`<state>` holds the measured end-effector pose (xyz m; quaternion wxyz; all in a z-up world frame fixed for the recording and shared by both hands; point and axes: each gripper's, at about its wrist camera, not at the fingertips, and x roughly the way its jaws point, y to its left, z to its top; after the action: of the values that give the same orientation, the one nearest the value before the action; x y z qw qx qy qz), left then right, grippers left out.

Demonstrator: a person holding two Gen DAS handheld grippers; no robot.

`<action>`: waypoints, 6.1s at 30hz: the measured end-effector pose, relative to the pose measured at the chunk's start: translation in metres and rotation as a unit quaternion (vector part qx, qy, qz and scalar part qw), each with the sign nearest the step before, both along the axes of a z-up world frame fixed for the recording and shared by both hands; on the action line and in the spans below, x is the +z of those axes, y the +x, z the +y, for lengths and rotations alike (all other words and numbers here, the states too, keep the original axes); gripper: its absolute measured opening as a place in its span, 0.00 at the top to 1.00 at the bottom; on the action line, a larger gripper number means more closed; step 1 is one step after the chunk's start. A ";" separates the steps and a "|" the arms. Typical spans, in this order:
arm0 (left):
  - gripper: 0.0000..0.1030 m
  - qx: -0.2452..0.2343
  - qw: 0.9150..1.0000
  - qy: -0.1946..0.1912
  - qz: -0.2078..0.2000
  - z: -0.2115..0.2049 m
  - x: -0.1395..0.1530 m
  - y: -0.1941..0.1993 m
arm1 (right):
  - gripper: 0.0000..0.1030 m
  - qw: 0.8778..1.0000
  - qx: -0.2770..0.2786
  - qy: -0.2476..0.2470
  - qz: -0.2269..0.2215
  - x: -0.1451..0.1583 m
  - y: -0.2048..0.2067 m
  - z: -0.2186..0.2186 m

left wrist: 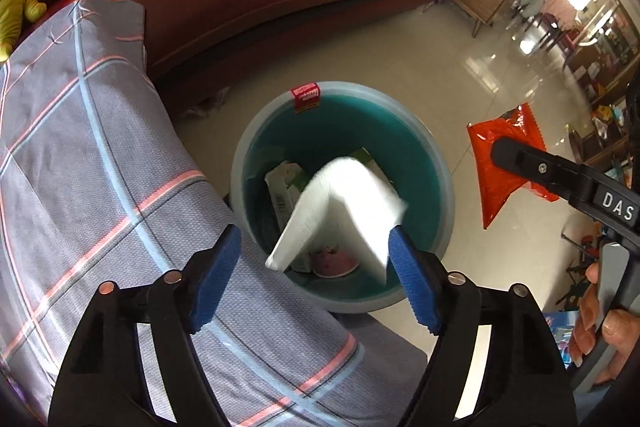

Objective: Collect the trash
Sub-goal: 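Carry towel and orange wrapper over the teal bin and open both grippers, then move both grippers back toward the trash on the table, then grasp the blue snack wrapper with the left gripper while the right gripper grasps the yellow cake packet, then carry the blue wrapper and yellow cake packet over the teal bin with both grippers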

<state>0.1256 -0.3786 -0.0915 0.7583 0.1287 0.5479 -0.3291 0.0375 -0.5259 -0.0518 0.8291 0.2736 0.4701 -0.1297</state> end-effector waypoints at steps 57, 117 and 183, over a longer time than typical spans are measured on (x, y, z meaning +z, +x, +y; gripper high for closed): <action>0.06 0.125 0.988 -0.081 -0.049 0.215 0.085 -0.051 | 0.18 0.992 0.108 -0.068 0.013 0.061 -0.002 0.165; 0.06 0.344 0.932 -0.112 -0.040 0.574 0.028 -0.059 | 0.65 0.860 0.496 -0.087 0.081 -0.009 0.010 0.547; 0.90 0.183 0.974 -0.095 -0.092 0.298 0.102 -0.024 | 0.67 0.976 0.212 -0.001 -0.054 0.064 0.025 0.247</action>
<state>0.1021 -0.0803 0.0105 0.8615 -0.0167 0.4560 -0.2227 0.0623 -0.2792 0.0120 0.8620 0.1735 0.4720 0.0640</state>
